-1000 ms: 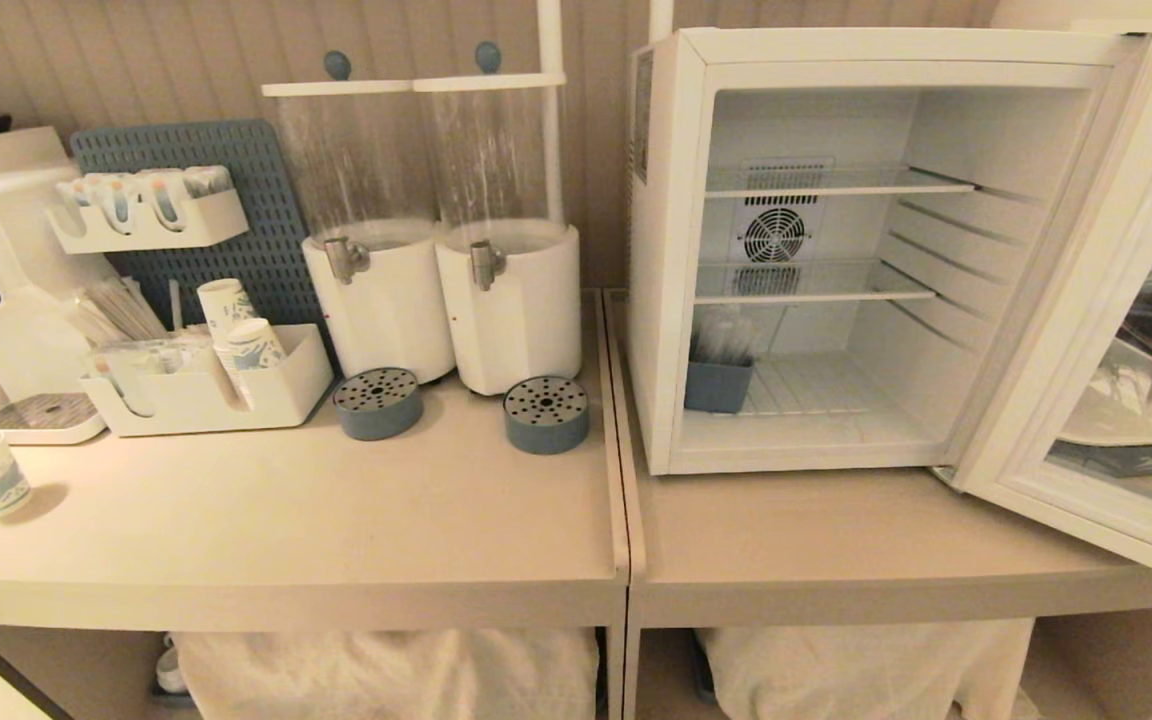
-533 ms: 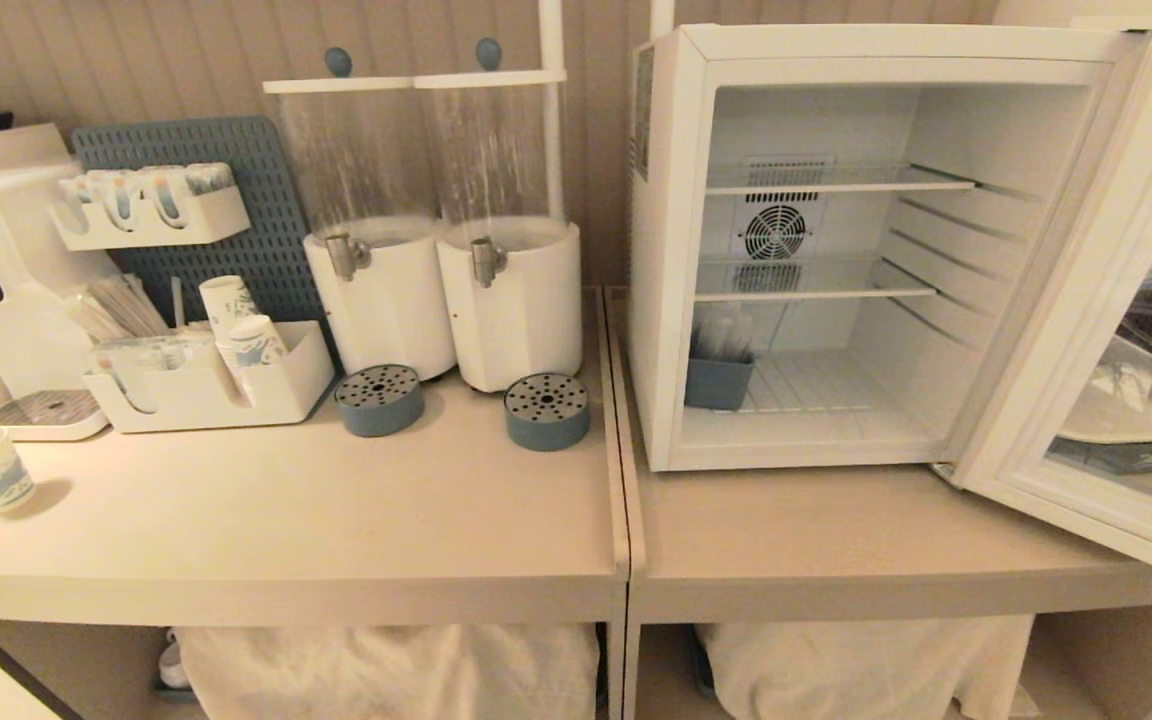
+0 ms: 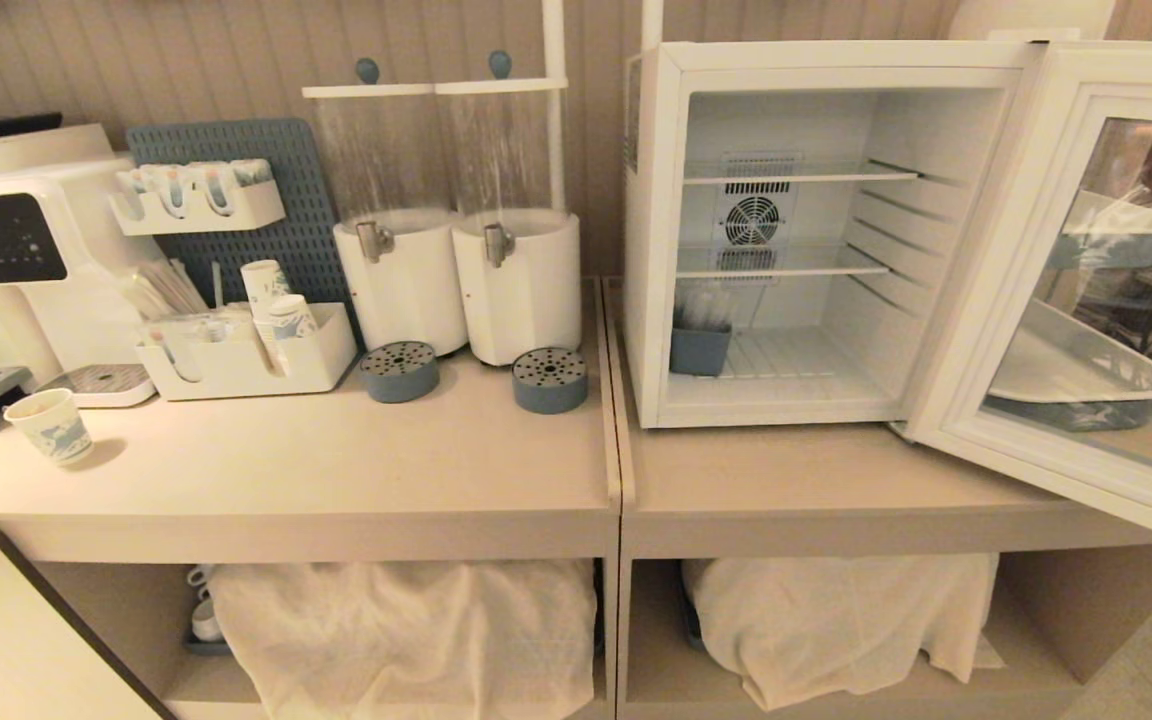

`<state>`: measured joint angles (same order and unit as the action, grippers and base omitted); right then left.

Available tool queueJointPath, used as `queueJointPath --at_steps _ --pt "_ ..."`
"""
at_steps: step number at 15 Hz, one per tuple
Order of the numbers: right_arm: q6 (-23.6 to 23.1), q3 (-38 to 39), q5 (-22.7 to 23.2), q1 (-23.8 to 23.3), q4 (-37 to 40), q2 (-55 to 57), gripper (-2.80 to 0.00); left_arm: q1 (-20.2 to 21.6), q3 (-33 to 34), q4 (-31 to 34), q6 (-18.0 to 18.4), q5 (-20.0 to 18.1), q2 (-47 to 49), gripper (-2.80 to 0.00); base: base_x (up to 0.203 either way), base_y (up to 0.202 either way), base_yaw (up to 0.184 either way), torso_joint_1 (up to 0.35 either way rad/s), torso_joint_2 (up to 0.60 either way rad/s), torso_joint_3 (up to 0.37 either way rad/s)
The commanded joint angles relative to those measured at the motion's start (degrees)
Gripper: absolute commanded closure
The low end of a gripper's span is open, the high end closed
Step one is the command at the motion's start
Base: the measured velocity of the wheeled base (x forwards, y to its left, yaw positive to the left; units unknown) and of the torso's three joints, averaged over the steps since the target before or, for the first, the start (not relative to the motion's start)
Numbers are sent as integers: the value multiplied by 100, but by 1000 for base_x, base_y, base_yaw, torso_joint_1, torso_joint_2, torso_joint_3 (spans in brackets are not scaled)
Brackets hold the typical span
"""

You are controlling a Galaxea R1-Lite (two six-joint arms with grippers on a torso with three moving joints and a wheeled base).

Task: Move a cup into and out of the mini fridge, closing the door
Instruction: Place the paper cup on the table

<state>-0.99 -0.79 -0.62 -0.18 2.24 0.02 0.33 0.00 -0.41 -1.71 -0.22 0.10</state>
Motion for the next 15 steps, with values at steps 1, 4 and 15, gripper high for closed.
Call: queueJointPath --at_steps 1,4,15 --pt "2 0 1 1 5 15 0 2 9 -2 -4 -5 -1 0 0 0 0 0 0 0" --pt "2 0 1 1 5 15 0 2 9 -2 -4 -5 8 0 0 0 0 0 0 0" --pt "2 0 1 1 5 17 0 2 9 -2 2 -3 5 0 -1 30 0 0 0 0"
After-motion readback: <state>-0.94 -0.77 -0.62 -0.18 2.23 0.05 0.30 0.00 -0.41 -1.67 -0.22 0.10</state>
